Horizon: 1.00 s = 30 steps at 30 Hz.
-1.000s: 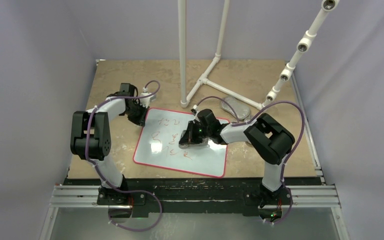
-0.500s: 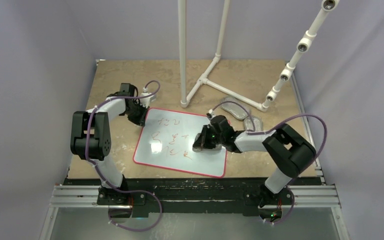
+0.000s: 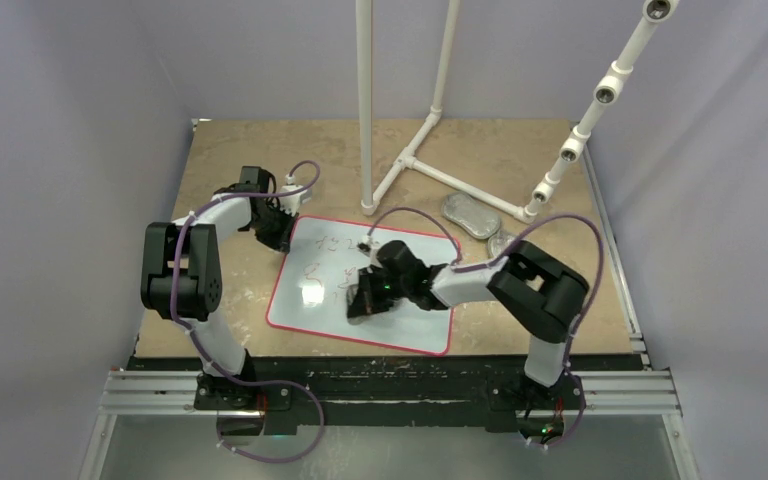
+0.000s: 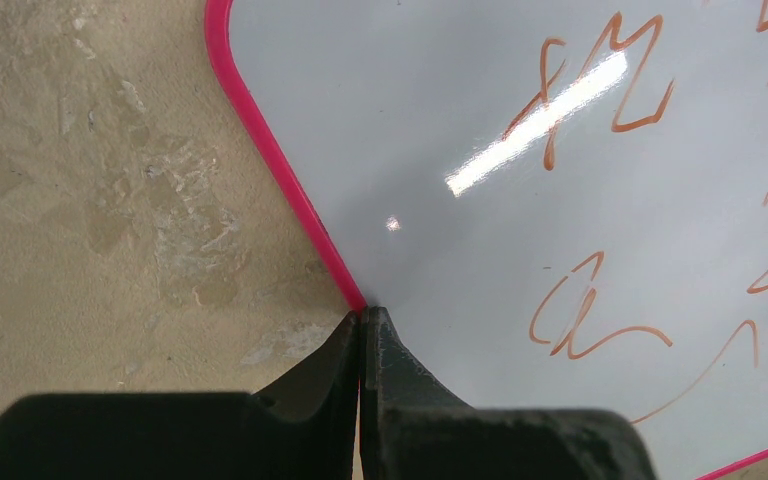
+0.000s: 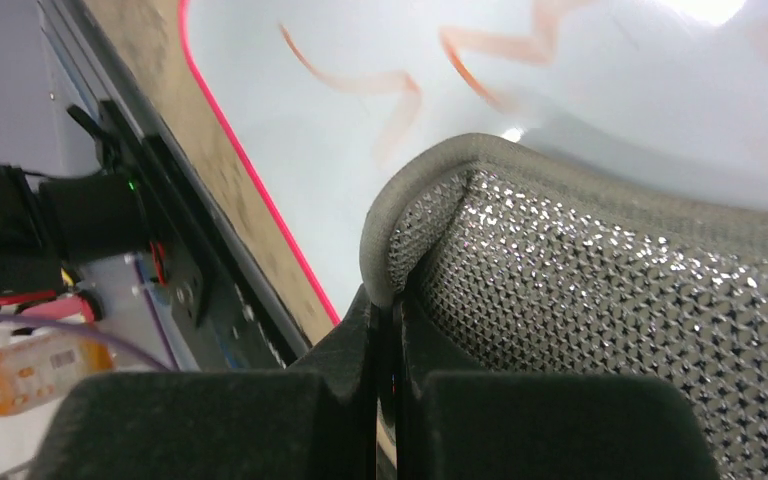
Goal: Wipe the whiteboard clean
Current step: Erase the whiteboard at the whiteboard stand.
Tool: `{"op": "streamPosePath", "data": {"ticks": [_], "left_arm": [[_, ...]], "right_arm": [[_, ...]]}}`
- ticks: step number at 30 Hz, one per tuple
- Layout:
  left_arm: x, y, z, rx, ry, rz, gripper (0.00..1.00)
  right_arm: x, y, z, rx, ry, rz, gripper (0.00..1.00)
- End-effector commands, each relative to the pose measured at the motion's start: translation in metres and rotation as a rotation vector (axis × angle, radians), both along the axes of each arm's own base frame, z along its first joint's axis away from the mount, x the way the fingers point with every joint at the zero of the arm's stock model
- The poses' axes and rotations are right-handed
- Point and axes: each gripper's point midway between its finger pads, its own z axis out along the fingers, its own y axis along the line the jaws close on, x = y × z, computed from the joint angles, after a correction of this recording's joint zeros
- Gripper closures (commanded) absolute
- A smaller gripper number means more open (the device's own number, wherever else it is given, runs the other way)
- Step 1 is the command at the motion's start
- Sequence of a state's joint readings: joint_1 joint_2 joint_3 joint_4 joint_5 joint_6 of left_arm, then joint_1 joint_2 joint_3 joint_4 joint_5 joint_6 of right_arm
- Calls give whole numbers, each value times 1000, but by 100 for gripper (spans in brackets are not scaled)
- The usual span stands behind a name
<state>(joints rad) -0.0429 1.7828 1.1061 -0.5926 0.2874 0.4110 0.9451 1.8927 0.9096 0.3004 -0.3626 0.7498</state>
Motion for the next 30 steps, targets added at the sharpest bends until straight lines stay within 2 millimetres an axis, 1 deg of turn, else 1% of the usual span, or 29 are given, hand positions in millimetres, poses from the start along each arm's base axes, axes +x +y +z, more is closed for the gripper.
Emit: {"op": "streamPosePath", "data": {"ticks": [1,3,4,5,7,8,9,10,12,14,16,17,18,19,20,22,23,24,25,26,27,28,29,30], "left_arm": [[-46,27,-33,136,181,6,100],[-46,27,-32,134,181,-1,100],[-45,27,-32,134,179,-2,100],[-45,27,-32,134,178,-3,100],[-44,27,-31,133,176,-1,100],[-44,26,-31,133,177,-1,100],[-44,27,-31,133,177,1,100],[-44,27,-31,133,179,2,100],[-45,27,-30,134,179,2,100],[-46,28,-30,138,182,2,100],[-47,28,-30,139,184,2,100],[-46,28,-29,140,184,4,100],[-47,28,-29,141,188,5,100],[-46,28,-28,141,186,6,100],[-46,28,-28,143,185,6,100],[-45,28,-27,143,181,6,100],[-45,28,-27,143,180,5,100],[-45,29,-27,143,181,5,100],[-45,28,-27,142,181,5,100],[-44,28,-27,139,181,3,100],[-44,28,-28,138,180,4,100],[-44,27,-28,137,181,4,100],[-44,27,-28,137,181,3,100],[-43,27,-28,137,182,2,100]], "right_arm": [[-39,-119,-56,-257,200,-141,100],[-43,-159,-61,-296,222,-246,100],[-43,-170,-60,-308,214,-281,100],[-44,-176,-59,-315,204,-303,100],[-40,-174,-57,-303,192,-304,100],[-32,-167,-57,-296,179,-304,100],[-30,-156,-59,-278,185,-283,100],[-29,-141,-59,-249,195,-253,100],[-24,-102,-58,-206,180,-188,100],[-17,-58,-54,-170,140,-108,100],[-4,-24,-46,-126,103,-69,100],[2,-11,-41,-98,92,-55,100],[7,-2,-39,-88,89,-52,100],[8,1,-41,-92,102,-44,100],[6,0,-44,-106,120,-44,100],[8,-13,-47,-141,116,-78,100],[7,-28,-51,-163,121,-107,100],[5,-45,-55,-177,133,-135,100],[-2,-71,-65,-204,165,-169,100],[-5,-95,-70,-218,188,-205,100],[-2,-115,-72,-219,199,-245,100],[-6,-134,-76,-234,210,-265,100],[-10,-147,-79,-250,212,-269,100],[-13,-155,-80,-267,212,-265,100]]}}
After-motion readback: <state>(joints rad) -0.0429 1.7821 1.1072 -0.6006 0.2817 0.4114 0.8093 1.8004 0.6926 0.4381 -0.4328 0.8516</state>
